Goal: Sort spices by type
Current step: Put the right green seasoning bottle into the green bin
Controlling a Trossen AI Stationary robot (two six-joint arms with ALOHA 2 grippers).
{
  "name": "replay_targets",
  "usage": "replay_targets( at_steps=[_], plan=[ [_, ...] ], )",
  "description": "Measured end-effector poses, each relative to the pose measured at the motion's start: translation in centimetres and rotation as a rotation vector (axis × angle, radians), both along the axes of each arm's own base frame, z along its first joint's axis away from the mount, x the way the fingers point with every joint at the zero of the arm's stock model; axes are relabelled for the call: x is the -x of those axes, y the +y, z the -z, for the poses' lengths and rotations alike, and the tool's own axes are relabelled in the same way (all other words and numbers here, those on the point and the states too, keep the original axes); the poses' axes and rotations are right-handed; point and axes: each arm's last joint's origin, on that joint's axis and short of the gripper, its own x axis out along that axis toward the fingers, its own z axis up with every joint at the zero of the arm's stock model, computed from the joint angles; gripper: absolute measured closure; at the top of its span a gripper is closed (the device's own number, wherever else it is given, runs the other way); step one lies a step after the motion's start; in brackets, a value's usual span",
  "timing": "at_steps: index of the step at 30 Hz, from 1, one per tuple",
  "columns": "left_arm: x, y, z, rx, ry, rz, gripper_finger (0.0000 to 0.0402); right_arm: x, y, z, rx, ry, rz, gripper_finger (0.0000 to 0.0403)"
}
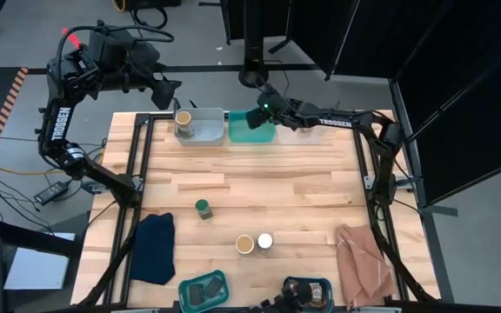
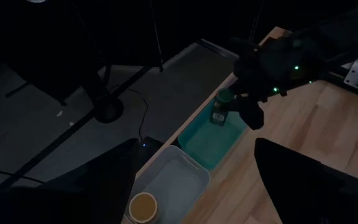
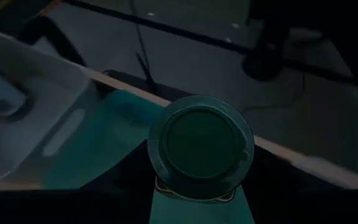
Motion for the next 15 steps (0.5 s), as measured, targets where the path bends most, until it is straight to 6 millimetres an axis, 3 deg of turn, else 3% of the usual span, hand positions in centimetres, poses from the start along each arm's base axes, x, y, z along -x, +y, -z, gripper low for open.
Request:
replay_targets(
  at_steps=[15],
  plan=[
    [0.0,0.0,0.0,0.0,0.0,0.0,0.0076,1.0,0.2,2.1,-0.056,0.012,0.099,0.0201]
  ],
)
